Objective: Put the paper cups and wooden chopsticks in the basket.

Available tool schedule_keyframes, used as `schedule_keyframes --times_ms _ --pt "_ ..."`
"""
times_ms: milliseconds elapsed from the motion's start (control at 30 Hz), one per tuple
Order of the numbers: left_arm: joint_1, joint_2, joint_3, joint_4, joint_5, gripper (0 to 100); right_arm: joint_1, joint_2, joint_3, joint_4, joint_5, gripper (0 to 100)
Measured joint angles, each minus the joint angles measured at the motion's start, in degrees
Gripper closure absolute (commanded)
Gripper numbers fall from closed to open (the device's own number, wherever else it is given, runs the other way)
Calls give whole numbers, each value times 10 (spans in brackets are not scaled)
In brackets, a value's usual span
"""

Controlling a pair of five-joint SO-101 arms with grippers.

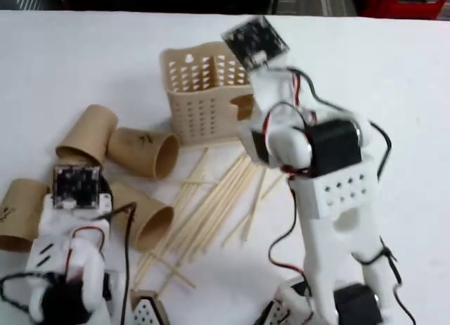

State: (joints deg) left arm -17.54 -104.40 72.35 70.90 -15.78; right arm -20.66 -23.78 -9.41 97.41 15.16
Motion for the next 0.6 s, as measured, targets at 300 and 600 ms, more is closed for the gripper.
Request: schedule_keyframes --times_ms 300,600 --pt "1 28 -165 78 -86 831 88 -122 275 -128 -1 786" --pt "84 288 -367 246 -171 766 191 -180 465 -263 -19 786"
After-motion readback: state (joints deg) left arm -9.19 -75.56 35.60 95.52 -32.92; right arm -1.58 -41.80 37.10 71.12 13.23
